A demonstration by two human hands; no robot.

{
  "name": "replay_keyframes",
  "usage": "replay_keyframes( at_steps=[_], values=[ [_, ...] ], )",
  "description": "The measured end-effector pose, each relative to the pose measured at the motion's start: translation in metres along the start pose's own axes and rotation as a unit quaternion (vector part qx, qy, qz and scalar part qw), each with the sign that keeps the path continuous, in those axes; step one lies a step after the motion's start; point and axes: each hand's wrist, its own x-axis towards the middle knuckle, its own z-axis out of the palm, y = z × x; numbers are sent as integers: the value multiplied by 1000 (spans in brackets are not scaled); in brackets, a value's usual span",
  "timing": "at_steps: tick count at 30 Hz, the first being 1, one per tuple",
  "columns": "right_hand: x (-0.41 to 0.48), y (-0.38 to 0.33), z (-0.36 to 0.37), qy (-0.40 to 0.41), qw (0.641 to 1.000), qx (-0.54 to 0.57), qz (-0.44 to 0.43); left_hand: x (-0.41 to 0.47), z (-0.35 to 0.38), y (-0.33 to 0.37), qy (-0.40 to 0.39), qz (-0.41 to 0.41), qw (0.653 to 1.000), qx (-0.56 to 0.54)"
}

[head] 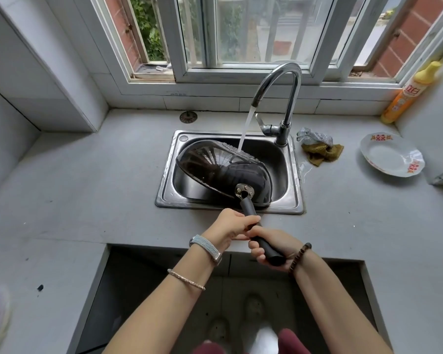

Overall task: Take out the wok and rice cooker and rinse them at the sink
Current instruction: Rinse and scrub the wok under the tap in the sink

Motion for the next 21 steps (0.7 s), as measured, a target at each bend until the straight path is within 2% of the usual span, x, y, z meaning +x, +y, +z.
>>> replay_keyframes(
  at_steps=[12, 17, 21],
  values=[
    [13, 52, 23, 39, 998, -19, -45, -7, -21, -41, -15, -29, 999, -11],
    [14, 63, 30, 40, 997, -9, -59, -13, -28, -52, -17, -17, 1000, 2],
    [9, 60, 28, 31, 998, -13, -58, -16, -24, -53, 13, 14, 999, 40]
  ],
)
